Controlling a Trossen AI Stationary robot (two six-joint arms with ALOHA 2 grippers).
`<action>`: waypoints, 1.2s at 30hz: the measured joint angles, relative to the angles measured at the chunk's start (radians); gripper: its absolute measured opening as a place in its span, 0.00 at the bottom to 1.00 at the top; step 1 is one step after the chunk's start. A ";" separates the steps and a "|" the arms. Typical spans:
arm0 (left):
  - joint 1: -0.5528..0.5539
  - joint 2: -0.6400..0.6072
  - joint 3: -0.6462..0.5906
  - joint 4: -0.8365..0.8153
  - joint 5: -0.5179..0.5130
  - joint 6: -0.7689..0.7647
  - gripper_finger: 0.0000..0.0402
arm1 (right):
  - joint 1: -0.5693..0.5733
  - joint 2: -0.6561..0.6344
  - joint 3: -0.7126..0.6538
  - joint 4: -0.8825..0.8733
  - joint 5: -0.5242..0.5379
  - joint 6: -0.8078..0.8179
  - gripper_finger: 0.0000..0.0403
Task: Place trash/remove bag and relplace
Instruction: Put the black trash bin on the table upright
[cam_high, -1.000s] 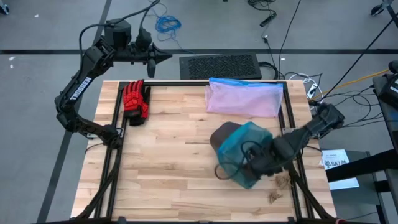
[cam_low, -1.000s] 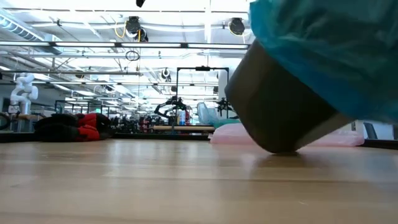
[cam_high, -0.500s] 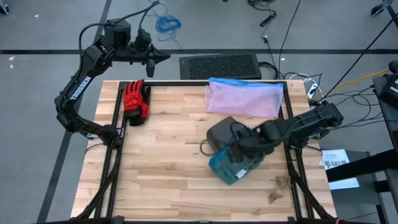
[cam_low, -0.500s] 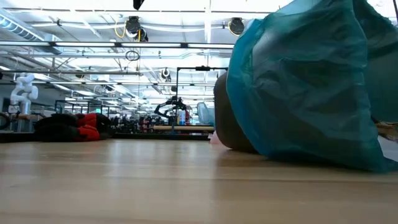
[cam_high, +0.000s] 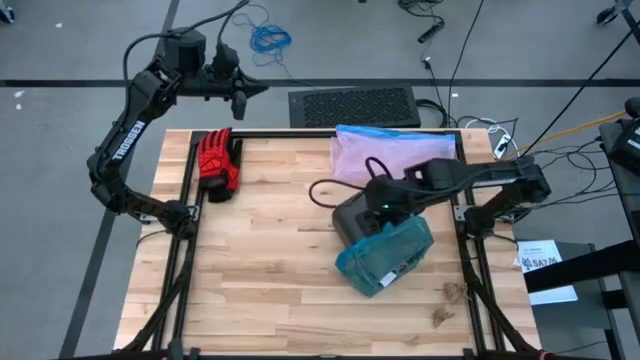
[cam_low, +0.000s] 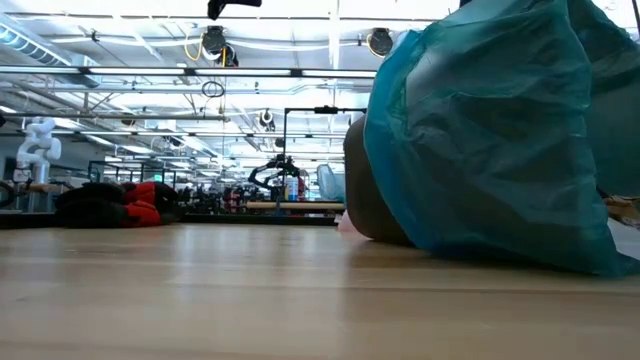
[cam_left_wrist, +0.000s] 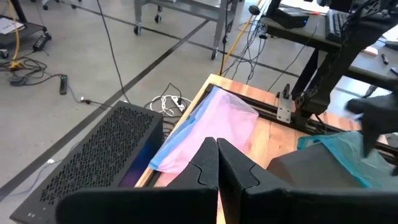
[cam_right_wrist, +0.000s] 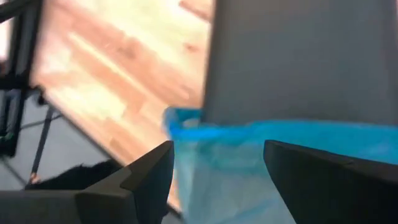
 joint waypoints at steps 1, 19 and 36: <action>0.004 0.000 0.000 0.000 0.000 0.000 0.00 | 0.017 0.000 0.028 -0.012 0.000 0.002 0.60; 0.043 -0.001 0.000 -0.007 0.000 0.047 0.00 | 0.499 0.006 0.042 -0.165 -0.188 0.812 0.60; 0.042 -0.001 0.000 -0.005 0.000 0.069 0.00 | 0.573 0.001 -0.153 0.131 0.316 1.089 0.60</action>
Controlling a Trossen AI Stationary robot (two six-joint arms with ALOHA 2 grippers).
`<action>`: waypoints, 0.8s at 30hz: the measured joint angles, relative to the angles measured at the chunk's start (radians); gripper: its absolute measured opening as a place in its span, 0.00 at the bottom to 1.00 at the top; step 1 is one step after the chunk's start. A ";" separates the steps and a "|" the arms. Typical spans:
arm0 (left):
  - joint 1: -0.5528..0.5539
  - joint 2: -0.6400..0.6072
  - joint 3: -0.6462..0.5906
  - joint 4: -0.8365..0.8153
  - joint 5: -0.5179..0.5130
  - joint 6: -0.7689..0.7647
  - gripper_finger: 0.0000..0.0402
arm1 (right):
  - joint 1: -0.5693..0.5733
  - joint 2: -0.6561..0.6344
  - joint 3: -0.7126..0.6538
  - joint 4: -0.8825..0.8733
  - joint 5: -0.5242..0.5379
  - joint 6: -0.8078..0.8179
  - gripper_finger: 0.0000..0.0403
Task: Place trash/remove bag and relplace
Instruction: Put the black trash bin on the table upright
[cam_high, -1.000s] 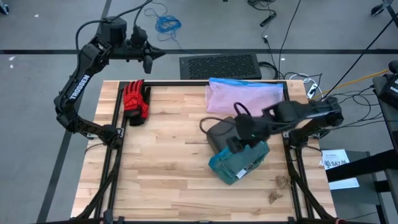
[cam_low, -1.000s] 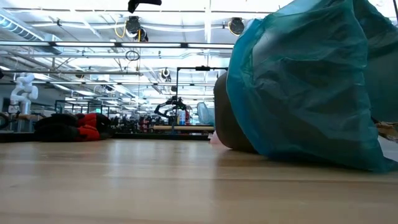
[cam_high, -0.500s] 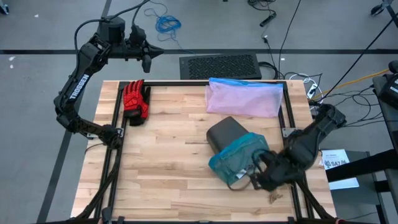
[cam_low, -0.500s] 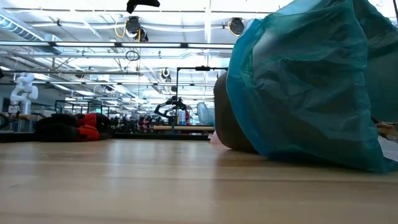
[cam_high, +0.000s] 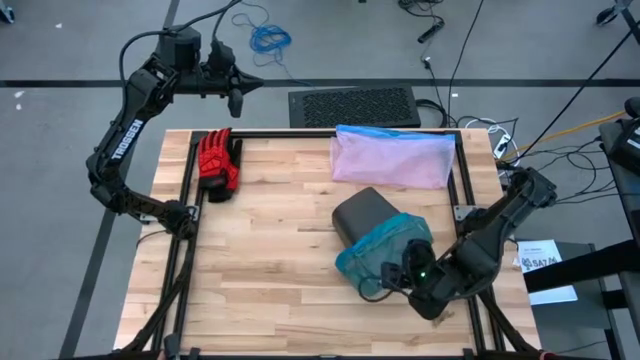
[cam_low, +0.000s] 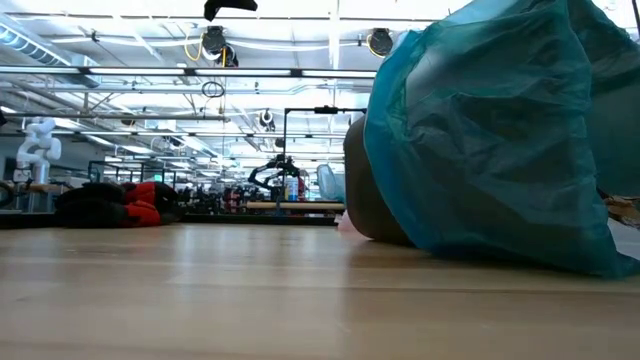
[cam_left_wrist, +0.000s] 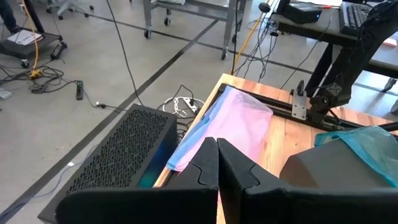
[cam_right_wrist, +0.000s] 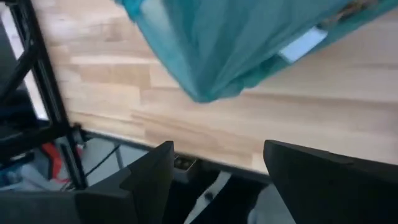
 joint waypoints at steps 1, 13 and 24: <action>0.000 0.000 0.000 -0.002 0.000 0.000 0.00 | -0.015 0.007 0.000 0.010 -0.006 0.003 0.60; 0.000 0.000 0.000 -0.016 0.000 -0.001 0.00 | -0.066 0.079 -0.001 -0.019 -0.004 0.016 0.60; 0.000 0.000 0.000 -0.018 0.000 0.000 0.00 | -0.139 0.101 0.000 -0.177 0.011 0.018 0.60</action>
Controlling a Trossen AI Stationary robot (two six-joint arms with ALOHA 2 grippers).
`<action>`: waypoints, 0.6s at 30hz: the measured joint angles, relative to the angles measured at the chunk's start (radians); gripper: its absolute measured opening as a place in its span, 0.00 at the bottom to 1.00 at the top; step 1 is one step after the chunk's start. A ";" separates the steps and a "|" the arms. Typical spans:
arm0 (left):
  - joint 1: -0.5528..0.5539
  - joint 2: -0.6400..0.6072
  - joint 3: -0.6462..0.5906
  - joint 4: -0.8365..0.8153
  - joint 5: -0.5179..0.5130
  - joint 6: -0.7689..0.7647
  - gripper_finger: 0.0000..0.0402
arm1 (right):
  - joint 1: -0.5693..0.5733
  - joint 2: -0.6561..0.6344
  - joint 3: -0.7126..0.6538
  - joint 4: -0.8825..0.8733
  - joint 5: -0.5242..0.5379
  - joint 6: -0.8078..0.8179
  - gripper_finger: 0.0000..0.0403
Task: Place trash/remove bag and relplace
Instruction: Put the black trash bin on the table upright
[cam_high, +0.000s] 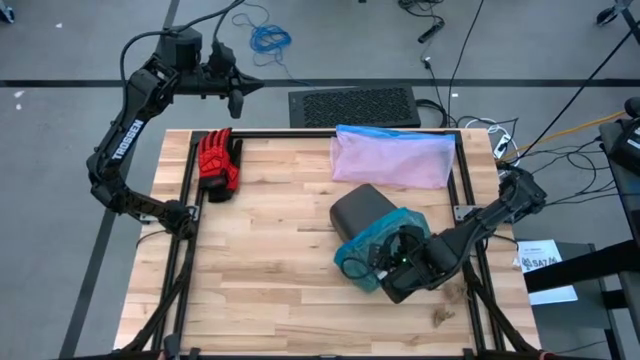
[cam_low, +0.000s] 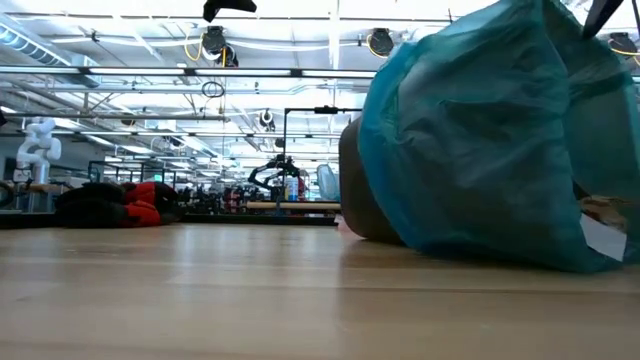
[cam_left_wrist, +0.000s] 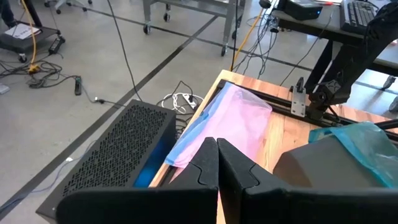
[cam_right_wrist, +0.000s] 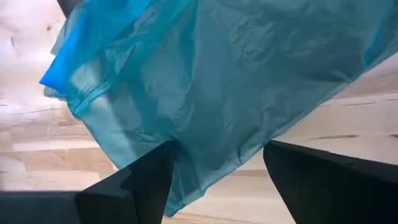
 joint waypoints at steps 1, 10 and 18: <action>0.000 0.000 0.000 0.000 0.000 0.000 0.00 | -0.003 0.006 0.000 0.000 0.004 0.000 0.60; 0.000 0.000 0.000 0.000 0.000 0.000 0.00 | -0.068 0.051 0.001 -0.011 0.156 -0.022 0.43; 0.000 0.000 0.000 -0.001 0.000 -0.026 0.00 | -0.140 0.053 -0.031 -0.047 0.282 -0.095 0.02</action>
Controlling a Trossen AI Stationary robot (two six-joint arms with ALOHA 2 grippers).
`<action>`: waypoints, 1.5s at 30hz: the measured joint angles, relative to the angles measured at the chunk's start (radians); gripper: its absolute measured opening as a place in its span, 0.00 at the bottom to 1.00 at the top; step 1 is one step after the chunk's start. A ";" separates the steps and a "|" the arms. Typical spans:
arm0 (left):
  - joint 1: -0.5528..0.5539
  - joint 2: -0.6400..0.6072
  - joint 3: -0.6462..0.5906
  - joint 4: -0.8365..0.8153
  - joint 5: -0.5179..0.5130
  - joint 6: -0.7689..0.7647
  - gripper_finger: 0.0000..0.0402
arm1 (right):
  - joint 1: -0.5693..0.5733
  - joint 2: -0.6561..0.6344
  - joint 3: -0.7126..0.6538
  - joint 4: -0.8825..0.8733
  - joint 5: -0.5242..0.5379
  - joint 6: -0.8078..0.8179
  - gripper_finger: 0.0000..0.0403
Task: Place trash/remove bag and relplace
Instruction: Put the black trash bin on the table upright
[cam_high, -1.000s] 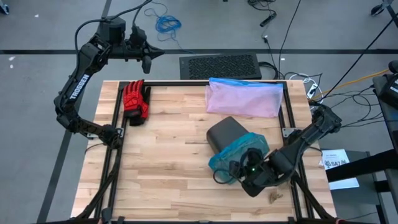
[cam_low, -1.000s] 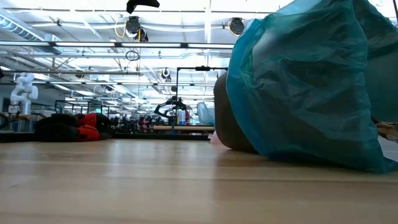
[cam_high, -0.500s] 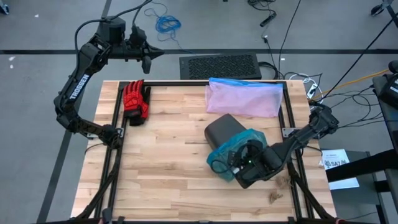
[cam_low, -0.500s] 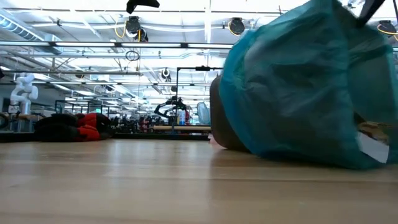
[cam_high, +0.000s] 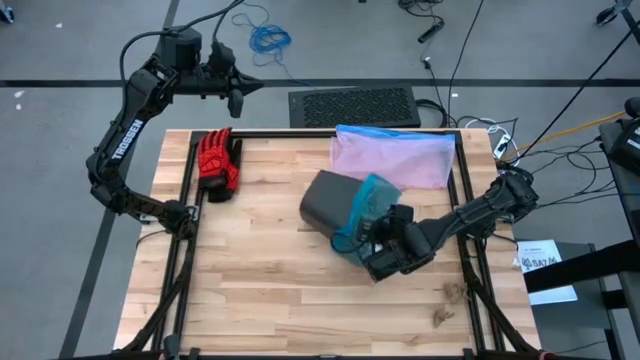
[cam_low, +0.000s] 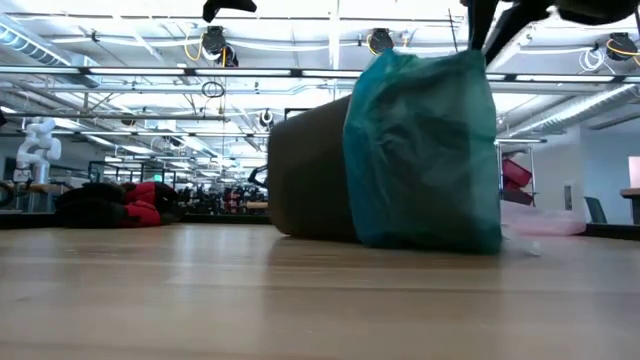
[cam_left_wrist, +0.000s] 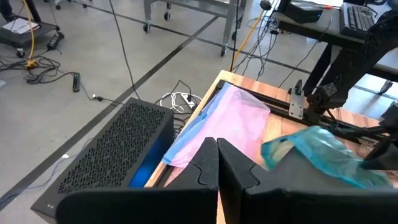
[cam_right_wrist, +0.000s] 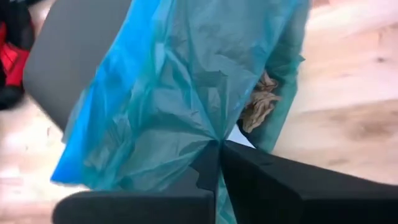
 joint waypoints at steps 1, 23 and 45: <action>0.000 0.000 0.000 0.000 0.000 0.000 0.00 | -0.008 0.000 0.000 0.002 0.010 -0.009 0.02; 0.000 0.000 0.000 0.000 0.000 0.000 0.00 | -0.168 -0.046 -0.002 0.347 -0.062 -0.293 0.37; 0.000 0.000 0.000 -0.004 0.000 0.001 0.00 | -0.089 -0.087 -0.109 0.339 0.054 0.019 0.74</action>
